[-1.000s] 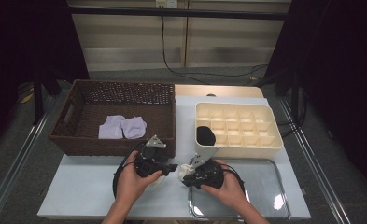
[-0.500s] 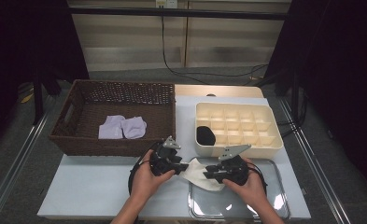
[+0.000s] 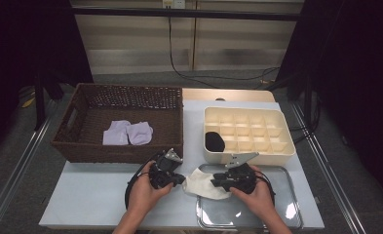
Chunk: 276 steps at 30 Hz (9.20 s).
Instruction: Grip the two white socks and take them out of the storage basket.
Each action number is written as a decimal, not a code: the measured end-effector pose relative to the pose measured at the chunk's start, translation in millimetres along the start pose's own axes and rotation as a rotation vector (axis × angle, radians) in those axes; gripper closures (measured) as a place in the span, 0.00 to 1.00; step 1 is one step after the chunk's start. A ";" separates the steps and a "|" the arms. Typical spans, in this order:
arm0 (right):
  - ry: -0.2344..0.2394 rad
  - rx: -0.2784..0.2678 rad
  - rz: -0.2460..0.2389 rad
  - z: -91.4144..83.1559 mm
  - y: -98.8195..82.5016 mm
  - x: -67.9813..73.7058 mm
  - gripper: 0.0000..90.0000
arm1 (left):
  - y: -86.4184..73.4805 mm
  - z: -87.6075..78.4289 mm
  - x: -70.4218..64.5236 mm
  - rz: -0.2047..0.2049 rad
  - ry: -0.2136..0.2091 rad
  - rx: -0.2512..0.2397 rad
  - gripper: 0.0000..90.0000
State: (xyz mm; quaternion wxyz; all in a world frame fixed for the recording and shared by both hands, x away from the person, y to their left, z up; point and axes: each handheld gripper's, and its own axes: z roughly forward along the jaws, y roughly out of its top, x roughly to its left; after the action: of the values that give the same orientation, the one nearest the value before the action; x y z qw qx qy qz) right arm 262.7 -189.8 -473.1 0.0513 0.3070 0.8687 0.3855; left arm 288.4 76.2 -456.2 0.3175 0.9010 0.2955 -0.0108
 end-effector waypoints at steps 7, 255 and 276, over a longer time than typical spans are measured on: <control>0.048 0.009 -0.045 13.7 11.7 5.3 0.79 | -13.6 -15.0 0.0 -0.017 0.022 -0.004 0.97; 0.150 -0.002 0.048 -9.7 45.1 -2.0 0.95 | 4.6 -34.7 -5.6 -0.030 0.013 -0.154 0.72; 0.071 -0.072 -0.002 -31.0 22.3 20.6 0.71 | 19.5 4.3 -2.3 0.018 0.011 -0.070 0.66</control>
State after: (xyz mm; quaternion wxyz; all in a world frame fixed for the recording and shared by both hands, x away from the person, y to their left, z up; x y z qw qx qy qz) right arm 247.1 -186.4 -432.8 0.0319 0.2904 0.8557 0.4272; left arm 297.7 60.4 -448.1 0.3473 0.8920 0.2893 0.0075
